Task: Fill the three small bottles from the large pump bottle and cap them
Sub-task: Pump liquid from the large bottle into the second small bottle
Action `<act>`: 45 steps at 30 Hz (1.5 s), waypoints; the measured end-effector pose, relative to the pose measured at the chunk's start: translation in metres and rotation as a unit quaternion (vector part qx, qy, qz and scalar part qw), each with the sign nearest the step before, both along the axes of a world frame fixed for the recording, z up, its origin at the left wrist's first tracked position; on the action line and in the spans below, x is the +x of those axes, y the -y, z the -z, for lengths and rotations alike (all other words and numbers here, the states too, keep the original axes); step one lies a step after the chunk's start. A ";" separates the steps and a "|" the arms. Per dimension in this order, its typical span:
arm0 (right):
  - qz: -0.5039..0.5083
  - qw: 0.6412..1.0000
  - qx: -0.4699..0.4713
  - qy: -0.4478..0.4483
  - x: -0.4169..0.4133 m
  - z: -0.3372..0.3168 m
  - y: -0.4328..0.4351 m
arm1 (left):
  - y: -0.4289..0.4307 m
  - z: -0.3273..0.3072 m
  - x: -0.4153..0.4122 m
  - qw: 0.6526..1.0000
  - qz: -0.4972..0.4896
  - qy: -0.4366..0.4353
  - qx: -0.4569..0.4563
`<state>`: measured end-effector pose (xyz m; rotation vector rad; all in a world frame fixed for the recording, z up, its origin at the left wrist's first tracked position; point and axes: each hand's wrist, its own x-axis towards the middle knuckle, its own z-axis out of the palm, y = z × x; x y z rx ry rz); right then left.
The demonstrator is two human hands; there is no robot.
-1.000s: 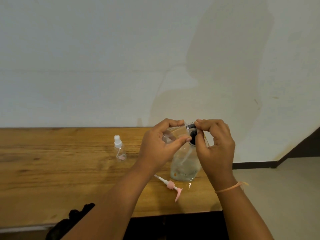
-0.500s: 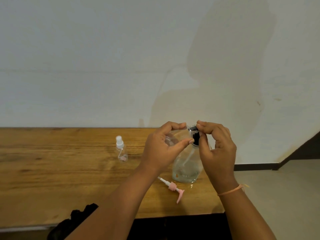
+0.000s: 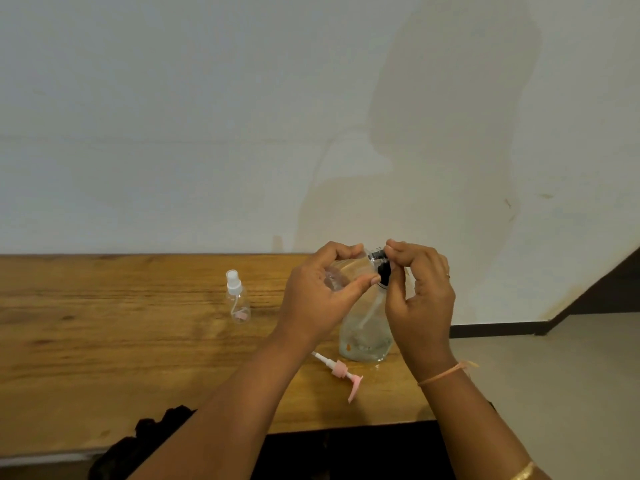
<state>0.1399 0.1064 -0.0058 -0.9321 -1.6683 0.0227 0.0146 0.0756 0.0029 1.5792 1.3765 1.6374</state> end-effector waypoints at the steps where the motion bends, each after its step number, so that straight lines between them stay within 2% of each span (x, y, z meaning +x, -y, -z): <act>1: -0.003 1.000 -0.004 -0.008 0.001 -0.002 0.002 | 0.001 -0.001 0.000 1.000 0.000 -0.003 0.001; 7: -0.027 0.999 -0.025 0.013 0.009 -0.014 0.000 | -0.002 -0.007 -0.004 1.000 0.003 -0.015 0.010; 12: -0.032 0.999 -0.022 -0.026 0.005 -0.001 -0.003 | -0.004 -0.001 -0.003 1.000 0.005 -0.009 -0.014; 14: -0.037 0.999 -0.018 -0.015 0.006 0.002 -0.005 | -0.002 0.001 -0.002 1.000 0.005 -0.002 -0.016; 22: -0.064 0.996 -0.034 -0.056 0.009 -0.010 -0.001 | -0.002 -0.005 -0.001 1.000 -0.003 -0.026 0.015; 31: -0.056 0.998 -0.024 -0.035 0.008 0.003 -0.007 | -0.005 0.002 -0.003 1.000 0.001 -0.007 -0.011; 39: -0.068 0.979 -0.092 -0.169 -0.007 -0.010 0.005 | -0.003 -0.001 -0.001 1.000 -0.005 -0.007 0.007; 41: -0.066 0.981 -0.093 -0.156 -0.006 -0.014 0.005 | -0.003 -0.003 -0.002 1.000 -0.006 -0.011 0.018; 45: -0.027 0.997 -0.057 -0.043 0.001 -0.015 0.002 | -0.005 -0.006 -0.003 1.000 -0.005 -0.017 0.010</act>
